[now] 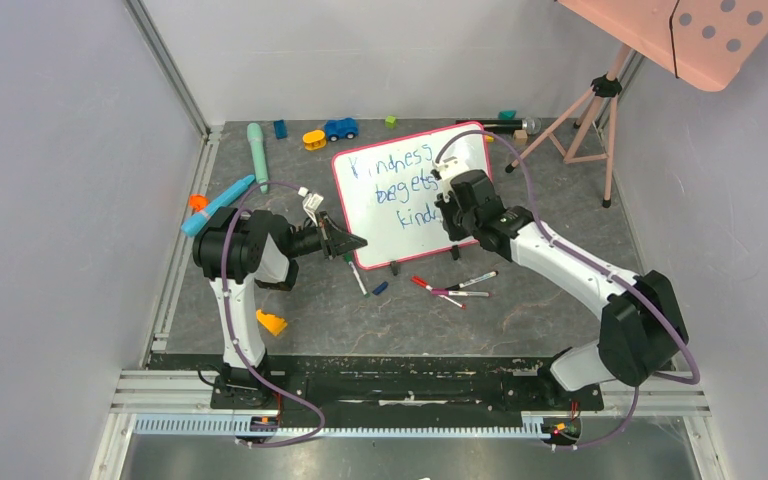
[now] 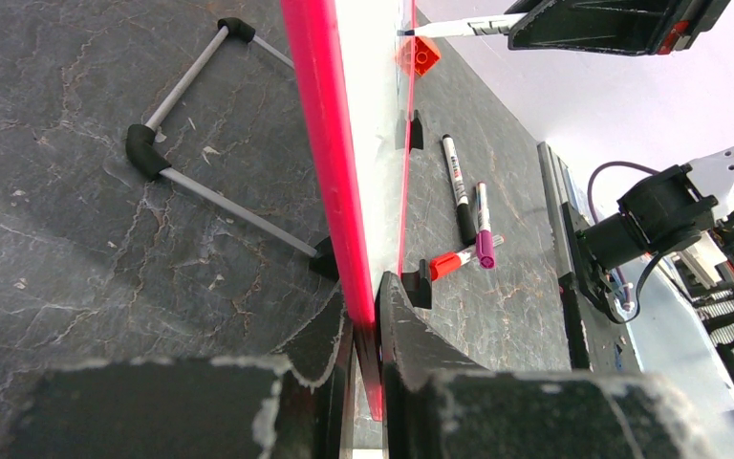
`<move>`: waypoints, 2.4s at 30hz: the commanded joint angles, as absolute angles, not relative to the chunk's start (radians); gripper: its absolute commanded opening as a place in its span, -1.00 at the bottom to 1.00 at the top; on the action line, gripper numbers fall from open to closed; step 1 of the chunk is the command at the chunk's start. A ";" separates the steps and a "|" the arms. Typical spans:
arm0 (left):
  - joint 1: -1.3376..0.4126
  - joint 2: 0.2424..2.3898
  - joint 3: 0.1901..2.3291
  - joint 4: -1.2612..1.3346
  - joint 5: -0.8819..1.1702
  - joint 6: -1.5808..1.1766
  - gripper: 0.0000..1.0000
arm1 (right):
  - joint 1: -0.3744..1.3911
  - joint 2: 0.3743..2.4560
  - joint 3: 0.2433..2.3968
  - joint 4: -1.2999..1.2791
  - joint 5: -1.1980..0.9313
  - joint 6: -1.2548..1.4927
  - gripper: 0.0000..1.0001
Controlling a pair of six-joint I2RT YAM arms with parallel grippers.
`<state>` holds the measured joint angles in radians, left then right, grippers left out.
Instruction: Write a sentence on the whiteboard
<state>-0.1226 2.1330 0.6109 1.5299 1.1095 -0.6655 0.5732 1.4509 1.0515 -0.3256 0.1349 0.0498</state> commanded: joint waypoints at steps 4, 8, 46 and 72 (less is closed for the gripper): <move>-0.101 2.189 0.609 1.556 0.999 -0.514 -0.91 | 0.553 1.488 1.123 -0.279 0.186 0.028 -1.00; -0.102 2.191 0.611 1.557 0.999 -0.513 -0.91 | 0.548 1.491 1.135 -0.279 0.186 0.028 -1.00; -0.101 2.189 0.610 1.557 0.997 -0.515 -0.91 | 0.523 1.426 0.963 -0.277 0.148 0.068 -1.00; -0.101 2.191 0.609 1.557 0.998 -0.515 -0.91 | 0.514 1.363 1.072 -0.324 0.127 0.055 -1.00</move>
<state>-0.1219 2.1334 0.6109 1.5303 1.1099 -0.6655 0.5209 1.3609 1.0168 -0.3363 0.1104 0.0662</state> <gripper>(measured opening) 0.143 0.112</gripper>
